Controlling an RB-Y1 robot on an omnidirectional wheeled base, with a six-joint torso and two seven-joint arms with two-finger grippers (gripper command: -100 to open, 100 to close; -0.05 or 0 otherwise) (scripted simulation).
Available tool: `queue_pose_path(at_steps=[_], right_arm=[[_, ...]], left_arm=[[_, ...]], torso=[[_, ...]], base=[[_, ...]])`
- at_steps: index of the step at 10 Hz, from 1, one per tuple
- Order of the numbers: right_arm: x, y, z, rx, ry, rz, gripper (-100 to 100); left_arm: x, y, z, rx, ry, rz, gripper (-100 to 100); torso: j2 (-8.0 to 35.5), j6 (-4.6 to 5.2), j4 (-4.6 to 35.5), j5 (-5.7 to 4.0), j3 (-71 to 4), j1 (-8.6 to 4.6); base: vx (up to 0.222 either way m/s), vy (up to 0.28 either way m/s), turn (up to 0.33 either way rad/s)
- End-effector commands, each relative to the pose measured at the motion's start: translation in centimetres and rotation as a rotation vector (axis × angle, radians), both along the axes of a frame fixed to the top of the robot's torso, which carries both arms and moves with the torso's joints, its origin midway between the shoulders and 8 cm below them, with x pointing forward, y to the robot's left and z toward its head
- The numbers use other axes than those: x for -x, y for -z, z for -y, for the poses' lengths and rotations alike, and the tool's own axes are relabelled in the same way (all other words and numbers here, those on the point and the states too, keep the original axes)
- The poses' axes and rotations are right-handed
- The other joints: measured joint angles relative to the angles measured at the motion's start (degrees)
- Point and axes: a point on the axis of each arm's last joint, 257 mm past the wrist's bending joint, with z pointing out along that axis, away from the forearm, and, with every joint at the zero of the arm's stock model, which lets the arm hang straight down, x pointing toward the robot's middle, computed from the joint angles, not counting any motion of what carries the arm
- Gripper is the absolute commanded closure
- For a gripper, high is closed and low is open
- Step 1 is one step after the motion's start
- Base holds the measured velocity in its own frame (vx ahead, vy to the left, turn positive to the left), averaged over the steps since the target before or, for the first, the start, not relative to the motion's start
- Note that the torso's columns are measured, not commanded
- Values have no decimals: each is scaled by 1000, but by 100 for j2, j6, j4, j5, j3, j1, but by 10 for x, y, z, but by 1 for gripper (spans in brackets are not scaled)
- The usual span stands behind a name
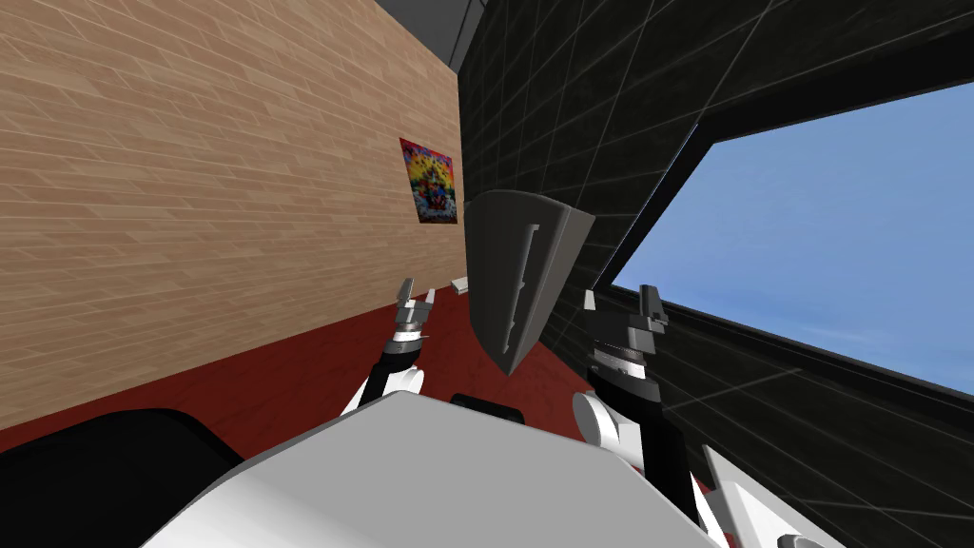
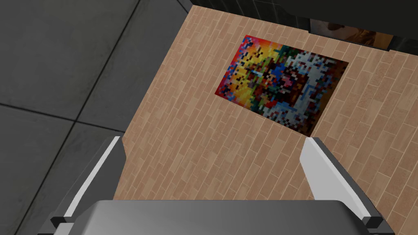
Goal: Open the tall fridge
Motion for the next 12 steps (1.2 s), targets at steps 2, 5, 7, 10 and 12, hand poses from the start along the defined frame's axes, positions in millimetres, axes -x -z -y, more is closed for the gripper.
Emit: queue_pose_path(at_steps=[2, 5, 7, 10, 12], right_arm=[[0, 0, 0, 0, 0, 0, 0], [0, 0, 0, 0, 0, 0, 0], [0, 0, 0, 0, 0, 0, 0], [2, -4, -4, 52, 6, 6, -100], [7, -12, -10, 145, 30, 25, -100]], left_arm=[[0, 0, 0, 0, 0, 0, 0], [0, 0, 0, 0, 0, 0, 0], [0, 0, 0, 0, 0, 0, 0], [0, 0, 0, 0, 0, 0, 0], [0, 0, 0, 0, 0, 0, 0]], torso=[[597, 0, 600, 0, -1200, 0], [1845, 0, 1846, 0, -3692, 0], [2693, 0, 2691, 0, -5381, 0], [3962, 0, 3960, 0, -7919, 0], [4207, 0, 4205, 1, -8427, 2]], base=[[0, 0, 0], [0, 0, 0], [0, 0, 0], [3, 1, -5], [12, 12, -26]])
